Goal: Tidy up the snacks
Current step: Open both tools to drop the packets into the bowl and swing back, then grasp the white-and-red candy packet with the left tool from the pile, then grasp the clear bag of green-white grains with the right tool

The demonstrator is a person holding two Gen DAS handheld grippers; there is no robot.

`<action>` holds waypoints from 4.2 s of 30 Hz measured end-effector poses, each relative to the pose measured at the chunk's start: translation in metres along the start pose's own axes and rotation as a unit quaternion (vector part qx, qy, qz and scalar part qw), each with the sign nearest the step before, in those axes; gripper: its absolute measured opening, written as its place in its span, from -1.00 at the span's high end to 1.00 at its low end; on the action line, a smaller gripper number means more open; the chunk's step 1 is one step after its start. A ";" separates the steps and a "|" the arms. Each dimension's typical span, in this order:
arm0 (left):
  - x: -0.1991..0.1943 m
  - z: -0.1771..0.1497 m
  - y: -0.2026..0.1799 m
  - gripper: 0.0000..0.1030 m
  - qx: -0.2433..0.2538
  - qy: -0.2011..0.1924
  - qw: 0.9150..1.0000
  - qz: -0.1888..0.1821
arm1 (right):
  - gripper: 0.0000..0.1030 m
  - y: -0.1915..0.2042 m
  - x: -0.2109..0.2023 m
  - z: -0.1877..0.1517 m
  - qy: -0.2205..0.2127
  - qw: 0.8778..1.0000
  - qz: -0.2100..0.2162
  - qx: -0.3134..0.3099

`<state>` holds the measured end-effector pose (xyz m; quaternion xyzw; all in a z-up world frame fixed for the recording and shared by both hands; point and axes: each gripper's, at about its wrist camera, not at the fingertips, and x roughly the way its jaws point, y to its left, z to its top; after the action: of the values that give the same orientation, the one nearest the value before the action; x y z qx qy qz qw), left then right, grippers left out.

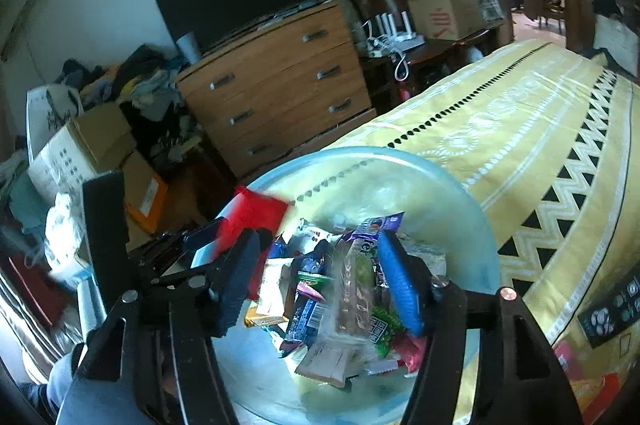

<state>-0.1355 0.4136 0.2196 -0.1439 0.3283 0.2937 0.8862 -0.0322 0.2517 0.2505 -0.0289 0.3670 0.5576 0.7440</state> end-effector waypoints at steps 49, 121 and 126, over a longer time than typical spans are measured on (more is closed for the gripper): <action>-0.088 -0.264 -0.414 0.04 0.391 0.193 0.825 -0.359 | -0.15 -0.340 -0.416 -0.421 -0.128 0.880 -0.327 0.320; -0.080 -0.235 -0.373 0.34 0.313 0.138 0.891 -0.298 | 0.25 -0.311 -0.363 -0.438 0.098 0.907 -0.292 0.288; -0.053 -0.248 -0.367 0.34 0.306 0.173 0.897 -0.268 | 0.22 -0.320 -0.349 -0.460 0.075 0.898 -0.297 0.314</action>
<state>-0.0660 -0.0083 0.0931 0.0035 0.4993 -0.0994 0.8607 -0.0337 -0.3591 -0.0001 0.0567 0.5524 0.1620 0.8157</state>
